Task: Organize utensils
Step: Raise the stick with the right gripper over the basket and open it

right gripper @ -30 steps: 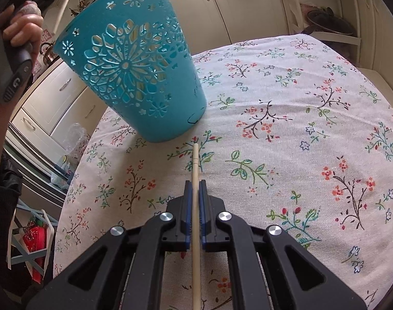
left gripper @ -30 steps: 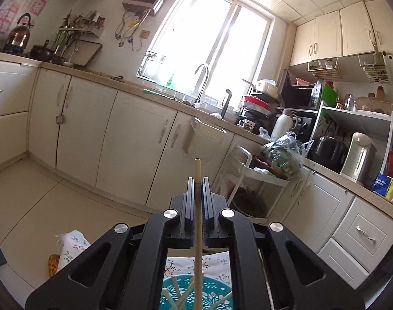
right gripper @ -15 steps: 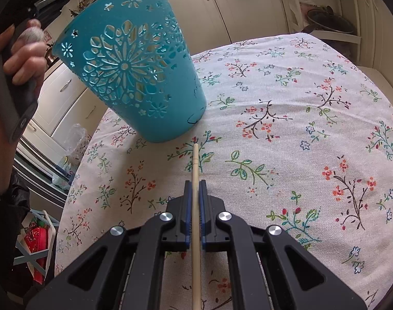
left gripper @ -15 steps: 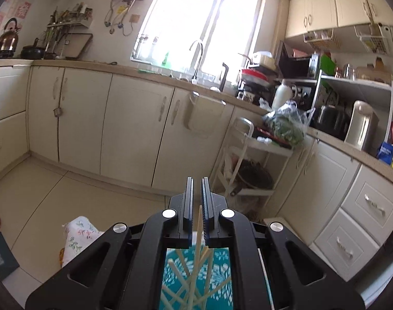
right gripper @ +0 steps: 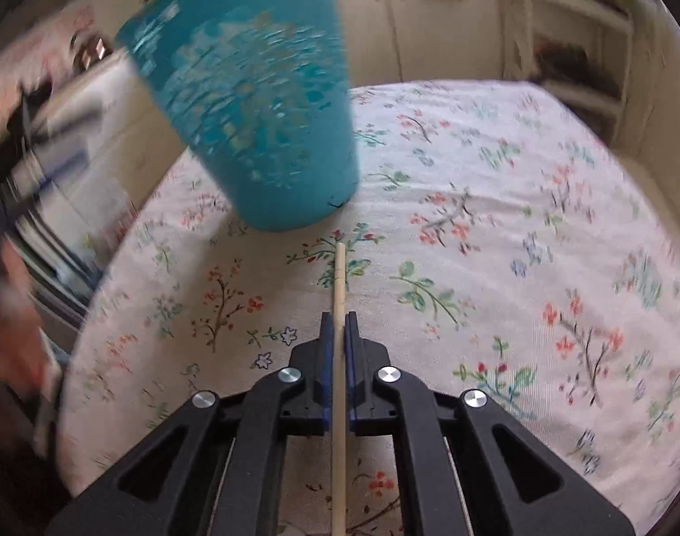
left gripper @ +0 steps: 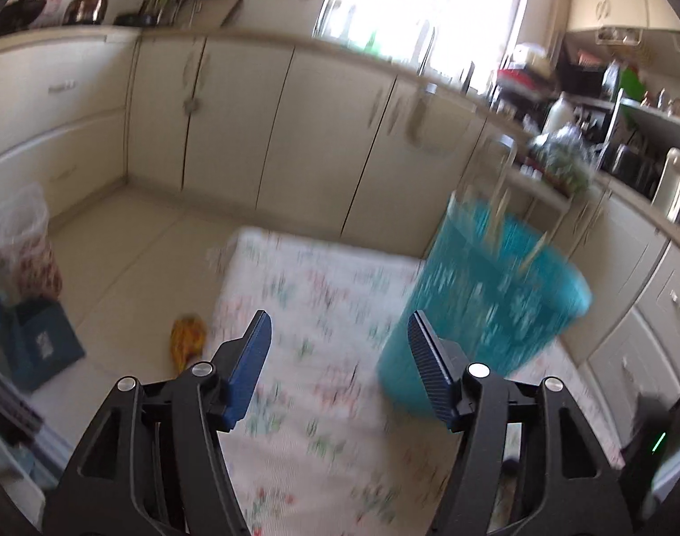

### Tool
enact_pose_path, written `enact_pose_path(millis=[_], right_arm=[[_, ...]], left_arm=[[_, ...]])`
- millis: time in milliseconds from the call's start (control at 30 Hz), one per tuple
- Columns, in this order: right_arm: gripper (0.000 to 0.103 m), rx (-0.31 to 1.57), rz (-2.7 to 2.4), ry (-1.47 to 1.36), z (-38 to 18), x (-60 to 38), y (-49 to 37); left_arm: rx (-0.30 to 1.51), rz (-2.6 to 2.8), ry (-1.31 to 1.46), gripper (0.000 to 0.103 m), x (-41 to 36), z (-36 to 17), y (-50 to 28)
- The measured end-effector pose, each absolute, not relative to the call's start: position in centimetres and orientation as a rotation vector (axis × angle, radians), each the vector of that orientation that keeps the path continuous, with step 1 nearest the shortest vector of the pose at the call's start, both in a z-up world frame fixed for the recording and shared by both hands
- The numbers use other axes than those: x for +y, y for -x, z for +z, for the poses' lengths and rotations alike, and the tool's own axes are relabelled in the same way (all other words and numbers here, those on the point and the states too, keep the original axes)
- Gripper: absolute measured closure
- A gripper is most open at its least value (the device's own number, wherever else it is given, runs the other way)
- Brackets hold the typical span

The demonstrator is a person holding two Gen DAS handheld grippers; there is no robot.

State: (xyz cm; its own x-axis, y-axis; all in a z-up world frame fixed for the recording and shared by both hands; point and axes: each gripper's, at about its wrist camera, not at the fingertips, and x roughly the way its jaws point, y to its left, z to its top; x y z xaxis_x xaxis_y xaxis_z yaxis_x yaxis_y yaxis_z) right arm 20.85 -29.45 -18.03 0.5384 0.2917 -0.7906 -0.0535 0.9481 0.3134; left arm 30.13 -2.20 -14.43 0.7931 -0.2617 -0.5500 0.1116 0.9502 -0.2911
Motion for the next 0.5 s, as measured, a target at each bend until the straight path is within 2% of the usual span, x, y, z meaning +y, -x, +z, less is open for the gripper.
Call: enact_pose_path(millis=[133,200,267,500], right_arm=[[0.097,0.856,0.275,-0.483,-15.4,-32.6,-19.9],[0.097,0.744,0.317,-0.534,-12.4,-33.5,-19.5],[0.097,0.644,0.359,-0.579,-9.5,-33.8,-19.7],[0.097,0.329,0.416,-0.582,-0.1,-31.4,-25.2]], left_arm=[[0.737,-0.202,0.251,0.039,-2.8,-18.7,-29.4],[0.746,-0.205,0.251,0.038,-3.0,-18.8,-29.5],[0.723,-0.200,0.261,0.030,-2.8,-18.6,-29.4],[0.731,-0.205,0.267,0.029,-3.0,-18.7,-29.6]])
